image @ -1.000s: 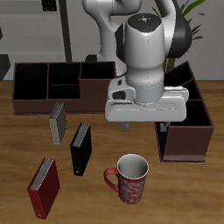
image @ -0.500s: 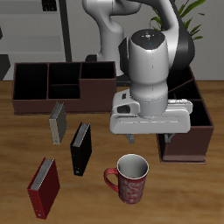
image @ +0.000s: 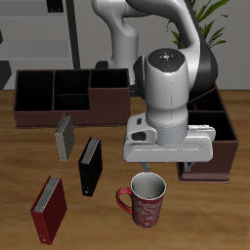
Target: Place the red mug into the back desk caddy's right compartment
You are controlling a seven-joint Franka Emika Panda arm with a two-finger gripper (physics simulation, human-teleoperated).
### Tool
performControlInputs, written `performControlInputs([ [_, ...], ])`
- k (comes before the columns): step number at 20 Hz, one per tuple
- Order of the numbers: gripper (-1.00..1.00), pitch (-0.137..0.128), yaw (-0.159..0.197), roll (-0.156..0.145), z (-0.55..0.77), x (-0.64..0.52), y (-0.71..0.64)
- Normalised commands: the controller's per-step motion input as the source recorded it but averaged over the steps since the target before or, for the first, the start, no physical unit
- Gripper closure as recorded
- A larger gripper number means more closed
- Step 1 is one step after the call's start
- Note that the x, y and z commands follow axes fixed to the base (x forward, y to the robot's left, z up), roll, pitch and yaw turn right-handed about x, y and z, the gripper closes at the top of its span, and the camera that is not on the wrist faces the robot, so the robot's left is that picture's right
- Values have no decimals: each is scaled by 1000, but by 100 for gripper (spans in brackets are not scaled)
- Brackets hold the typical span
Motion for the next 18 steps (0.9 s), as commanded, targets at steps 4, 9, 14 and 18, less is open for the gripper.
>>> performControlInputs([
  [4, -100, 27, -1, 2, -224, 54, 56],
  [9, -100, 35, -16, -4, -321, 74, 27],
  [14, -100, 40, -15, -4, -320, 22, -38],
  [18, -100, 50, -28, -25, -318, 48, -151],
])
